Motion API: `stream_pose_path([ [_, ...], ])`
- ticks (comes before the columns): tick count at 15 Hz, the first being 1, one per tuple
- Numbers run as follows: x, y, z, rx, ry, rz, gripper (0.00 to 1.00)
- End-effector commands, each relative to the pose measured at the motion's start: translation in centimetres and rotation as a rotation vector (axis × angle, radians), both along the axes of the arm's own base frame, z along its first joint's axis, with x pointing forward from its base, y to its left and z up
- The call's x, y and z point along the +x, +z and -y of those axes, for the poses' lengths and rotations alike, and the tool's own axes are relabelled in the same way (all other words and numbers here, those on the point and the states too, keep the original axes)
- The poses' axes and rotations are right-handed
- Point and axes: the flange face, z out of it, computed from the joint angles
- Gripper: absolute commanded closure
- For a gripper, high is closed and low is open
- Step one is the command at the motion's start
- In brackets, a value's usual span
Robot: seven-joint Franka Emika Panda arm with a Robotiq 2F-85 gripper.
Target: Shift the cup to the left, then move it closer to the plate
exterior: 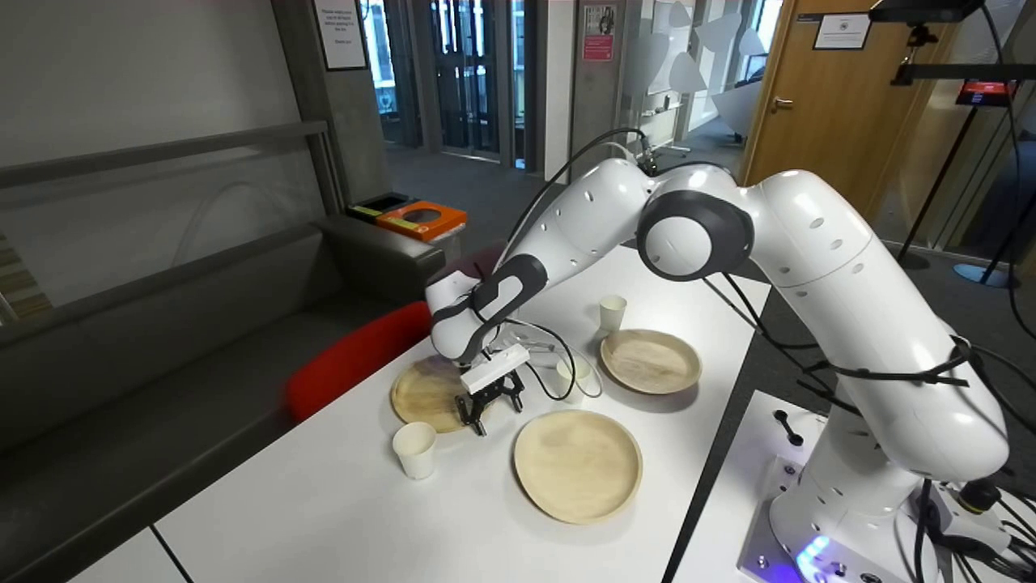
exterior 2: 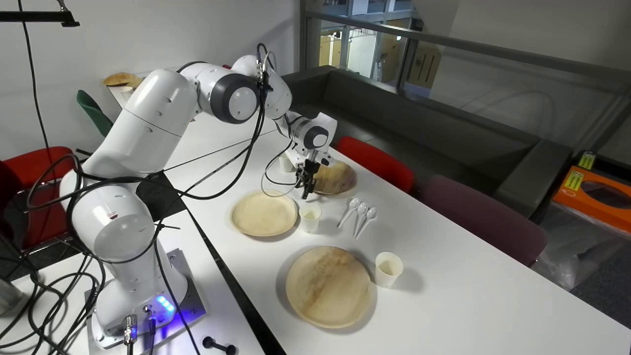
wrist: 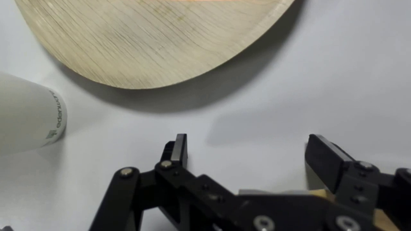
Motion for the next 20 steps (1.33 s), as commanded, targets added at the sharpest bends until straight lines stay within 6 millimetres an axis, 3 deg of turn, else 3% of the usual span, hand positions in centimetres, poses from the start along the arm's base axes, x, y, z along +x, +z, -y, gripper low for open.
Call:
stream_pose_path([
  [1,0.9,0.6,0.4,-0.021,-0.004,0.039,0.00],
  [12,3.1,0.9,1.1,-0.065,0.107,0.265,0.00],
  [20,-2.9,0.4,-0.8,-0.102,0.445,0.152,0.00],
])
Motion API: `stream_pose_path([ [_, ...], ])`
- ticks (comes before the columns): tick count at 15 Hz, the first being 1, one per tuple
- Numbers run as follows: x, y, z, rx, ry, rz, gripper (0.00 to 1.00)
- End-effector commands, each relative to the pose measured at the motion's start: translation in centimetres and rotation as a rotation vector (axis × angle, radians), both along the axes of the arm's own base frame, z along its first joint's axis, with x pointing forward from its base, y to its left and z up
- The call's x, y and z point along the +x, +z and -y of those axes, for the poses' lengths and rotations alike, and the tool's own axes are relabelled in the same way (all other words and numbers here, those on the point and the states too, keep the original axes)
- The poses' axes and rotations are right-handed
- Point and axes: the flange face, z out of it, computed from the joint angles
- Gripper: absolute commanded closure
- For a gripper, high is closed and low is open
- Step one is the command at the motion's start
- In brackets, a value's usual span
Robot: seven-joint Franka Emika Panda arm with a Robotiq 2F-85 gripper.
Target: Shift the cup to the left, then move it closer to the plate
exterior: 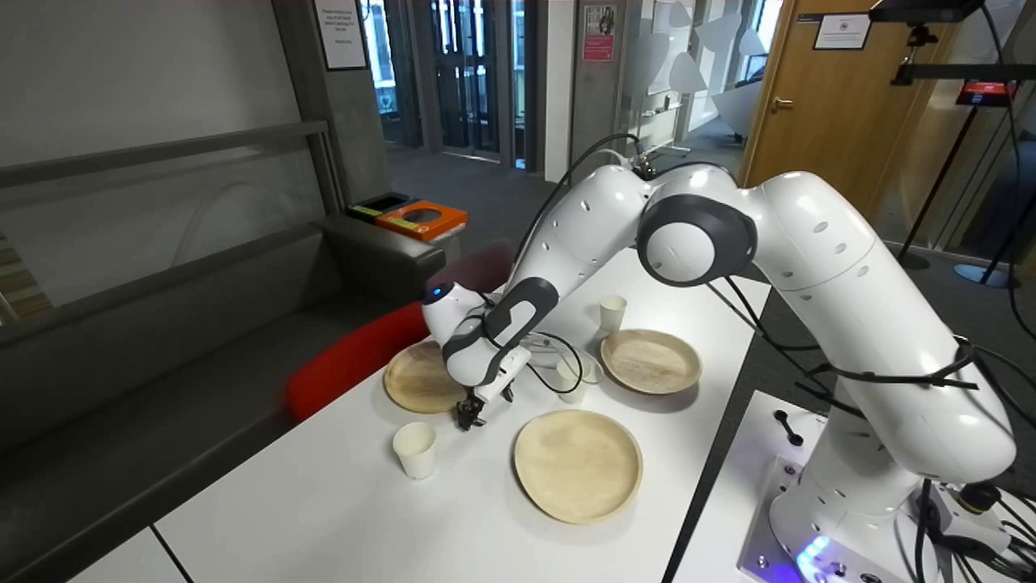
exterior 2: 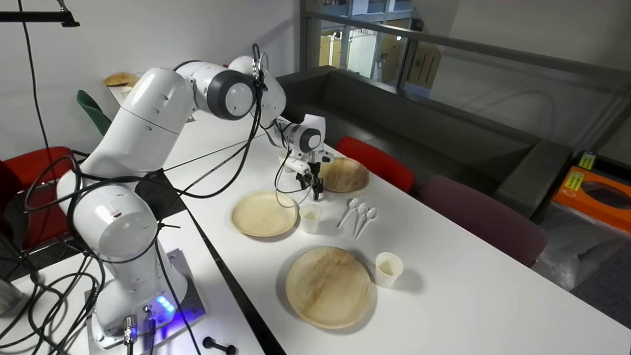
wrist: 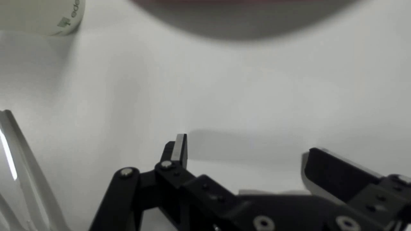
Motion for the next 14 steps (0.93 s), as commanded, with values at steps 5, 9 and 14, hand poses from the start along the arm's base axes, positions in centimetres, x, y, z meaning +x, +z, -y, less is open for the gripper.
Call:
stream_pose_path([
  [5,-5.2,5.1,-0.9,-0.079,0.186,0.083,0.00],
  [9,-6.3,9.3,-1.3,-0.067,0.208,0.171,0.00],
  [14,-7.3,13.8,-2.4,-0.035,0.219,0.247,0.00],
])
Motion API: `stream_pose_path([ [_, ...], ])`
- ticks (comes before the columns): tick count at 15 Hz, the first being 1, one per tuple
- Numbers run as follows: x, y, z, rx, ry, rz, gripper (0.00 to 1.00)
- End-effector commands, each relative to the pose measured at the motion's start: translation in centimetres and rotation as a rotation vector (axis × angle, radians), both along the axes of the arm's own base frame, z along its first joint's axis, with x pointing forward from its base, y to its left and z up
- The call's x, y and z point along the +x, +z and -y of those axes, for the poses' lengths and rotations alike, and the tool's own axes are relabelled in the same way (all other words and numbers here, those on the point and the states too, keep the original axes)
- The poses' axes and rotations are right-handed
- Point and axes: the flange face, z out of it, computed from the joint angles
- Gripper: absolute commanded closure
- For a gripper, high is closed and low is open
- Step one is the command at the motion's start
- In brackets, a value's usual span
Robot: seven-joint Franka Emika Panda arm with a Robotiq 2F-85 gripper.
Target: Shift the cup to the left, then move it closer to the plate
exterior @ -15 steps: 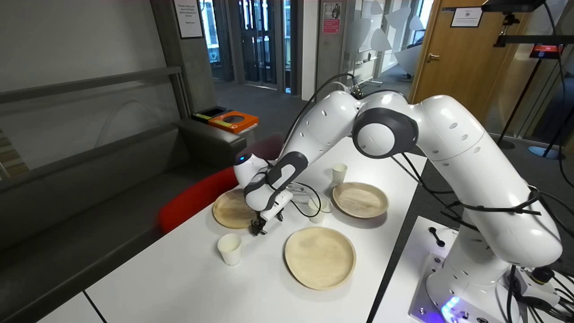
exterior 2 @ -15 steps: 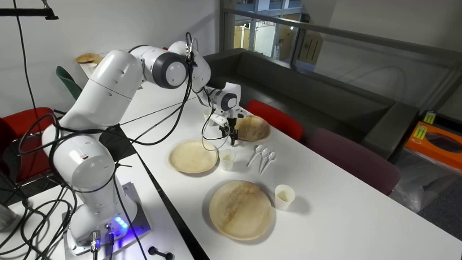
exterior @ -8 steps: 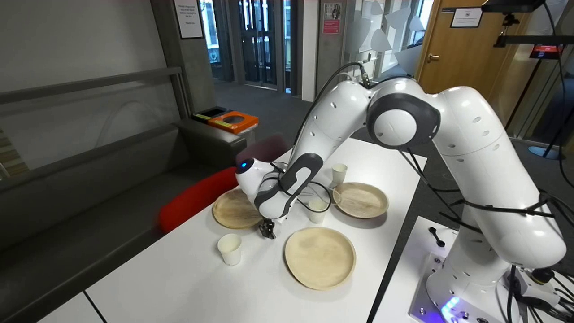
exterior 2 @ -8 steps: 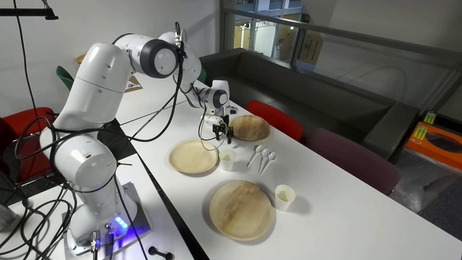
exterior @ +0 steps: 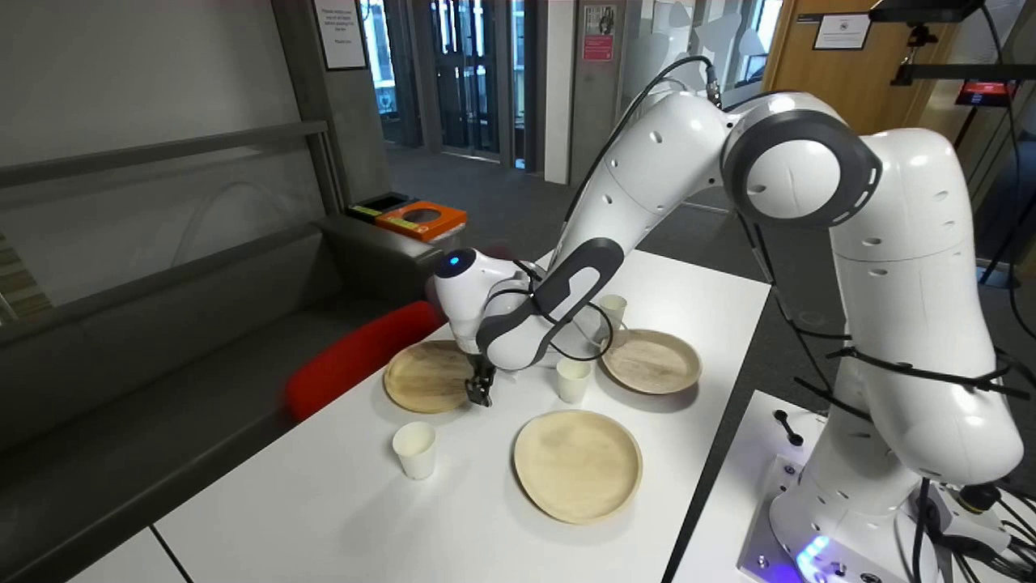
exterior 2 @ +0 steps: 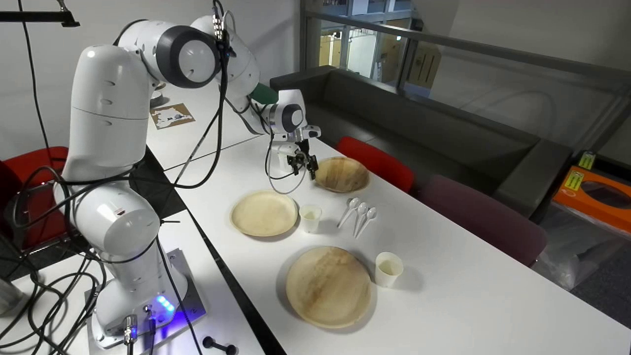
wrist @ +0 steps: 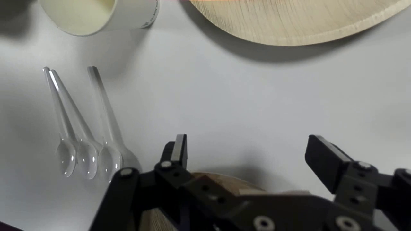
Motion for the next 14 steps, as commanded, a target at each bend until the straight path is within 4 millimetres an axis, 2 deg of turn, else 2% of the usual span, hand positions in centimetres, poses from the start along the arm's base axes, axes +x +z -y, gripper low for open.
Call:
stream_pose_path([
  [1,-1.9,3.9,-0.8,0.030,0.003,0.071,0.00],
  [3,-1.6,5.4,-2.0,0.073,0.002,0.070,0.00],
  [6,-1.2,6.2,-3.9,0.164,0.008,0.051,0.00],
  [9,-0.4,5.9,-4.9,0.247,-0.025,0.016,0.00],
  [14,1.2,5.2,-5.1,0.288,-0.095,0.028,0.00],
])
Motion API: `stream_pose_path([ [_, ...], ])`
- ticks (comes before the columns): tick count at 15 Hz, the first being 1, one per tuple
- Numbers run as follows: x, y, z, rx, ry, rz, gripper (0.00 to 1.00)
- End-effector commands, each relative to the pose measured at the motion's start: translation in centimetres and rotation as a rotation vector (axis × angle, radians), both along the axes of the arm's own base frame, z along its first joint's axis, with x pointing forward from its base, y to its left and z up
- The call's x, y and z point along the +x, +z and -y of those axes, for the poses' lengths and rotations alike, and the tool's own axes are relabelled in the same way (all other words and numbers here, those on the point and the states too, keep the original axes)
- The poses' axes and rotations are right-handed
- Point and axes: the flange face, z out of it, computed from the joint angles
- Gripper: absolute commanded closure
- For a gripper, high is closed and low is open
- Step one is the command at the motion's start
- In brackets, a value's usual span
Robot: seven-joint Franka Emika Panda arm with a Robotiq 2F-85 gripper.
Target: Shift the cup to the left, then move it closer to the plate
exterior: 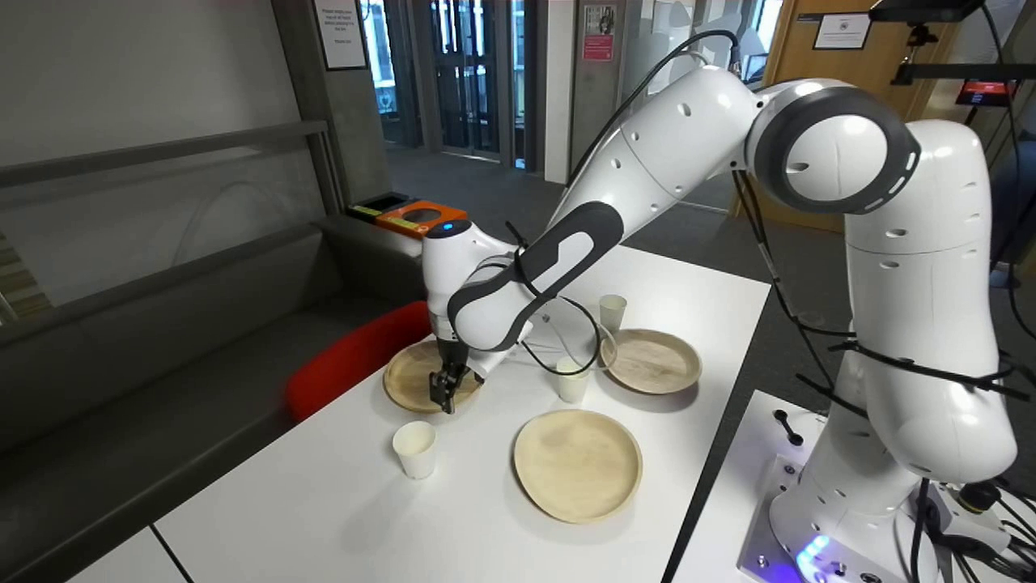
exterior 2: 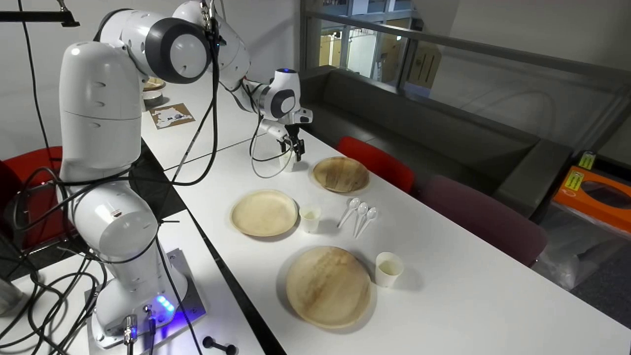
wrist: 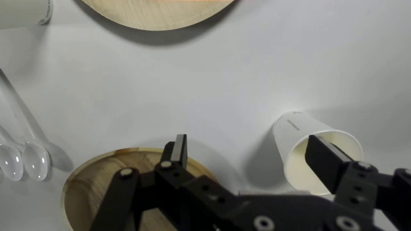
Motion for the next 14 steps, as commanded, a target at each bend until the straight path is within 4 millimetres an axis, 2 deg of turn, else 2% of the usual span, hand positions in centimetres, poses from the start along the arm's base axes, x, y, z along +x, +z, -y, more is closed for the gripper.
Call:
stream_pose_path([
  [1,1.6,-0.3,-0.2,0.029,-0.028,0.023,0.00],
  [6,3.5,-2.9,-2.4,0.011,-0.013,0.002,0.00],
  [12,4.8,-5.5,-5.2,-0.002,0.016,-0.002,0.00],
  [13,4.9,-5.7,-5.4,-0.004,0.018,-0.003,0.25],
  [14,5.1,-5.9,-5.6,-0.005,0.020,-0.002,0.26],
])
